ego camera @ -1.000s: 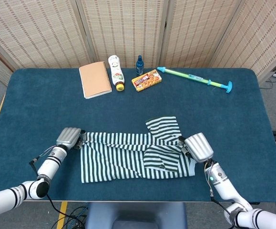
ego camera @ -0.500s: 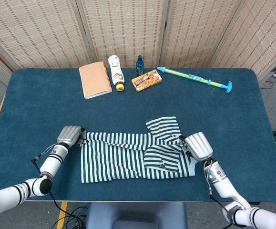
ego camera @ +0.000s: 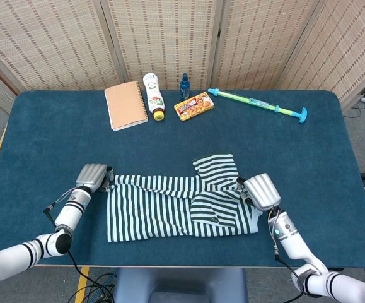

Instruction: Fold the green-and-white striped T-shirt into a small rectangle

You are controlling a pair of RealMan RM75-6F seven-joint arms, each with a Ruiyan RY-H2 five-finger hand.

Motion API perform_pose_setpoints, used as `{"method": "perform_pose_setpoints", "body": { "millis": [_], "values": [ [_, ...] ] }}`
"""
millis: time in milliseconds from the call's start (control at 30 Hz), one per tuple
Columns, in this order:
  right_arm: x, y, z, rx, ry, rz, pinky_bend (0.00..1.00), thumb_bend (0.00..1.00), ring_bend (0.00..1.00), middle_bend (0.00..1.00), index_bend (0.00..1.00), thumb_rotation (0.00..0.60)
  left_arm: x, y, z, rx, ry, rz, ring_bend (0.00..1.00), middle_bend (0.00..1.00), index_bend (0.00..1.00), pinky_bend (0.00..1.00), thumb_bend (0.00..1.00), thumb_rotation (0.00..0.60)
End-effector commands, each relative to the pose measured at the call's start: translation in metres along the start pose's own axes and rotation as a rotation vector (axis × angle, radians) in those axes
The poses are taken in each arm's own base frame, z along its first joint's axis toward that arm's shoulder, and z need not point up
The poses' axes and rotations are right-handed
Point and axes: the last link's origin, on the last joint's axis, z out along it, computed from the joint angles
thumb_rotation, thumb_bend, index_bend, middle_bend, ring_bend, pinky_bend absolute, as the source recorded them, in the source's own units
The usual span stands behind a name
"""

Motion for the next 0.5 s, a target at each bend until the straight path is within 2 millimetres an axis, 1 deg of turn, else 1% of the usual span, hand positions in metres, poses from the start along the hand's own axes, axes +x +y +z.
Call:
{"method": "perform_pose_setpoints", "body": {
  "millis": [33,200,300,367,400,433,467,500],
  "values": [
    [-0.001,0.001,0.002,-0.006,0.000,0.001,1.00,0.57,1.00,1.00,0.75,0.600,0.001,0.000,-0.001,0.001,0.013,-0.006,0.89,0.90,0.41,1.00,0.49,0.600],
    [-0.004,0.003,0.005,-0.015,-0.008,-0.002,1.00,0.57,1.00,1.00,0.75,0.600,0.005,-0.001,-0.003,0.003,0.040,-0.019,0.88,0.88,0.18,1.00,0.49,0.600],
    [-0.006,0.004,0.006,-0.019,-0.013,-0.004,1.00,0.57,1.00,1.00,0.75,0.600,0.008,-0.002,-0.006,0.003,0.068,-0.034,0.88,0.87,0.07,1.00,0.47,0.600],
    [-0.008,0.005,0.007,-0.028,-0.021,-0.009,1.00,0.57,1.00,1.00,0.74,0.600,0.010,-0.003,-0.009,0.001,0.083,-0.040,0.88,0.87,0.03,1.00,0.45,0.600],
    [-0.009,0.005,0.007,-0.031,-0.024,-0.009,1.00,0.56,1.00,0.99,0.71,0.600,0.011,-0.003,-0.010,-0.001,0.088,-0.041,0.88,0.87,0.01,1.00,0.44,0.600],
    [-0.009,0.005,0.007,-0.035,-0.025,-0.006,1.00,0.55,1.00,0.99,0.65,0.600,0.012,-0.004,-0.011,-0.002,0.093,-0.043,0.88,0.87,0.00,1.00,0.44,0.600],
    [-0.009,0.005,0.007,-0.039,-0.027,-0.003,1.00,0.54,1.00,0.99,0.57,0.600,0.013,-0.004,-0.013,-0.003,0.096,-0.046,0.88,0.87,0.00,1.00,0.43,0.600],
    [-0.009,0.006,0.007,-0.046,-0.031,-0.002,1.00,0.53,1.00,0.99,0.51,0.600,0.014,-0.004,-0.015,-0.006,0.100,-0.052,0.88,0.87,0.00,1.00,0.43,0.600]
  ]
}}
